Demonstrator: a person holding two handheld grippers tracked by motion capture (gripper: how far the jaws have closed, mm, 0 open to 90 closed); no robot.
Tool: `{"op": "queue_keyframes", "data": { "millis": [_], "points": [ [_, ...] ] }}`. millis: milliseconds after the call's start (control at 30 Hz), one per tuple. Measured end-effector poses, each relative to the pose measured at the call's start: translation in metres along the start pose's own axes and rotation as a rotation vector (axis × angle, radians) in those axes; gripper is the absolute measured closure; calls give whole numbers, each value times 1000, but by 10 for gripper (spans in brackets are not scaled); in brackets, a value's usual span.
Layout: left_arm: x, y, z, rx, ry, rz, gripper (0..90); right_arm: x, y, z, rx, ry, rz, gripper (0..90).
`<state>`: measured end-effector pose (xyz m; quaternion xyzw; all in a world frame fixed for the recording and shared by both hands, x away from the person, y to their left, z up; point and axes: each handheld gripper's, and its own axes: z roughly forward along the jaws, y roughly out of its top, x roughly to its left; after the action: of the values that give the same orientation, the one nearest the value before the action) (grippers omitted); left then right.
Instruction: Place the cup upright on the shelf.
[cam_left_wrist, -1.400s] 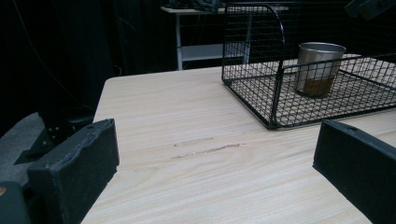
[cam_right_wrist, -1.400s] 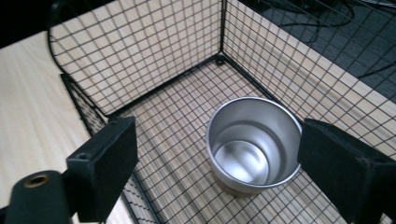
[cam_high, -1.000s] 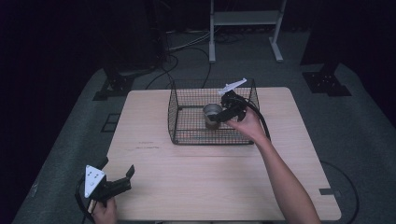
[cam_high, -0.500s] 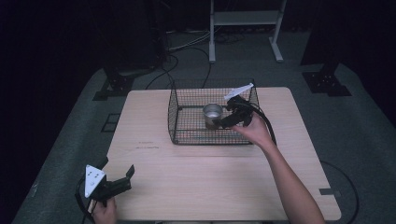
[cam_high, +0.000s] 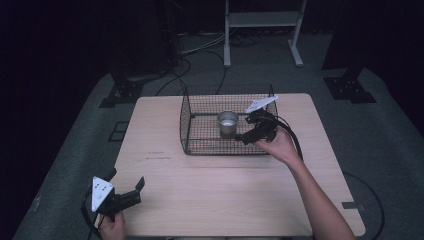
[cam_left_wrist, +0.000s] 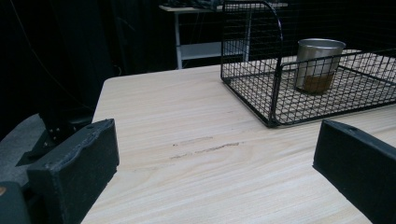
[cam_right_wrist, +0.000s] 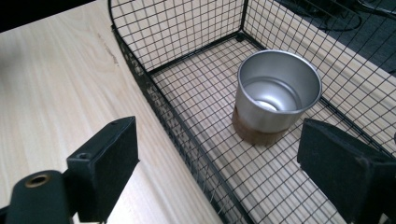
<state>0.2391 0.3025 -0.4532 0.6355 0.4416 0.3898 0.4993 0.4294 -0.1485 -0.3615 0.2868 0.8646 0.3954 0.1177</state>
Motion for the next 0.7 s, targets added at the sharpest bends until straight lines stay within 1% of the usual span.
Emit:
{"op": "queue_keyframes", "data": {
  "millis": [67,167,233,267,500,700],
  "points": [
    [0,0,1,0,-1,0,0,1,-3,-4,5,3,-6,118],
    [-1,0,1,4,-2,4,0,3,-8,-11,-11,11,-9,120],
    [-1,0,1,3,-3,4,0,4,-12,-15,-15,6,-14,120],
    [-1,0,1,3,-3,4,0,5,-14,-16,-18,12,-5,122],
    [-1,0,1,3,-2,4,0,11,-31,-29,-25,16,-15,123],
    [-1,0,1,0,-1,0,0,12,-39,-38,-35,21,-9,124]
  ]
}}
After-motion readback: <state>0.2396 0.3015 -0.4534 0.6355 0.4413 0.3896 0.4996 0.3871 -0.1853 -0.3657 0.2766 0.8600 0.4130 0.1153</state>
